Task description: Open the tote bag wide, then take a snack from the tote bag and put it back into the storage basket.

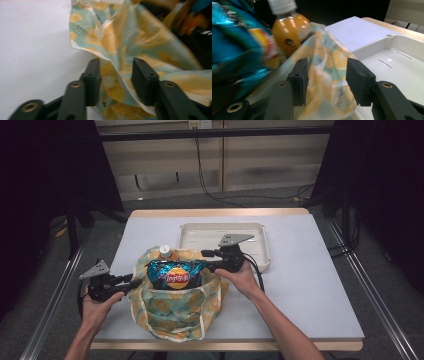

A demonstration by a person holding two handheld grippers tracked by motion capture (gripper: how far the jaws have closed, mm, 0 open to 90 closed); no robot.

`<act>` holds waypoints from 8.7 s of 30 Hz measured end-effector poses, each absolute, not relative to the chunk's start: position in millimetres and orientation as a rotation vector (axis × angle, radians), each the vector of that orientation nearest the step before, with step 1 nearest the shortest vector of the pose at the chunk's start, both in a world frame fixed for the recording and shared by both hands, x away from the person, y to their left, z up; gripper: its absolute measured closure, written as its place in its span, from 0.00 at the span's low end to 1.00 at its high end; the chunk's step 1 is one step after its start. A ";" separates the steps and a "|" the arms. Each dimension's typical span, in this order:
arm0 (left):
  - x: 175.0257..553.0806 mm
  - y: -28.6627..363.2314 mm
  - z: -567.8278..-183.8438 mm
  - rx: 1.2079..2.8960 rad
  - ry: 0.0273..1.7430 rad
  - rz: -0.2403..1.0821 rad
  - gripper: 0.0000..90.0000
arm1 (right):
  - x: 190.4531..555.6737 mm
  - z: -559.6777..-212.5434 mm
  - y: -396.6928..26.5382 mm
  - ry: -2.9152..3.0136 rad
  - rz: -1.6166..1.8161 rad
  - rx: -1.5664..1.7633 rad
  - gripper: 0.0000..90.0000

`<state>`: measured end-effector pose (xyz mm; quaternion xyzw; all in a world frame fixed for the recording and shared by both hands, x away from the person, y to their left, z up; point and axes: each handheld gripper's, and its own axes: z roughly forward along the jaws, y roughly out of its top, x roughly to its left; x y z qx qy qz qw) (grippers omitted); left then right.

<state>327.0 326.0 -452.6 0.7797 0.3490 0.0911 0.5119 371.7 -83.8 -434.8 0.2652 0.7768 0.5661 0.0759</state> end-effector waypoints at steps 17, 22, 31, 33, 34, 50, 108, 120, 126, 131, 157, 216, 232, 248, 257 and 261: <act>279.8 329.1 -424.1 1.803 0.754 0.218 0.47 | 303.0 -411.8 -117.9 2.324 1.736 0.735 0.67; 266.7 323.7 -415.1 1.841 0.698 0.228 0.39 | 283.5 -400.6 -118.1 2.336 1.771 0.661 0.66; 253.2 305.3 -413.3 1.881 0.621 0.205 0.42 | 273.2 -403.3 -99.5 2.423 1.752 0.572 0.61; 253.6 301.7 -416.1 1.877 0.592 0.187 0.64 | 272.7 -405.9 -94.2 2.441 1.746 0.560 0.62; 252.4 300.5 -416.4 1.880 0.585 0.179 0.75 | 271.9 -406.9 -92.1 2.453 1.738 0.556 0.65; 240.3 306.2 -407.8 1.862 0.562 0.196 0.72 | 259.5 -410.6 -90.5 2.514 1.749 0.470 1.00; 247.4 283.1 -472.9 2.186 0.626 0.015 0.95 | 238.0 -486.7 -84.5 2.778 1.390 0.447 1.00; 240.6 304.2 -450.4 1.963 0.601 0.112 0.74 | 243.1 -442.5 -112.8 2.565 1.614 0.520 0.77; 242.2 310.1 -437.3 1.933 0.616 0.155 0.69 | 250.6 -426.3 -125.1 2.472 1.635 0.579 0.75; 243.7 316.3 -429.9 1.912 0.626 0.179 0.60 | 270.9 -423.7 -128.5 2.399 1.646 0.665 0.74; 244.6 336.7 -421.4 1.816 0.717 0.217 0.30 | 336.0 -438.9 -91.7 2.358 1.636 0.714 0.61; 303.3 326.8 -446.0 1.907 0.803 0.212 0.98 | 346.2 -479.7 -83.4 2.463 1.446 0.801 0.91; 290.6 336.4 -453.7 1.886 0.844 0.189 0.86 | 344.2 -472.2 -90.5 2.453 1.436 0.807 0.76; 267.4 319.5 -422.2 1.775 0.840 0.297 0.40 | 311.7 -420.9 -114.0 2.373 1.583 0.757 0.54; 259.0 305.0 -418.3 1.758 0.805 0.324 0.43 | 287.0 -407.7 -122.1 2.344 1.653 0.699 0.65; 252.8 301.2 -421.4 1.741 0.803 0.318 0.39 | 278.5 -406.3 -126.4 2.330 1.706 0.688 0.68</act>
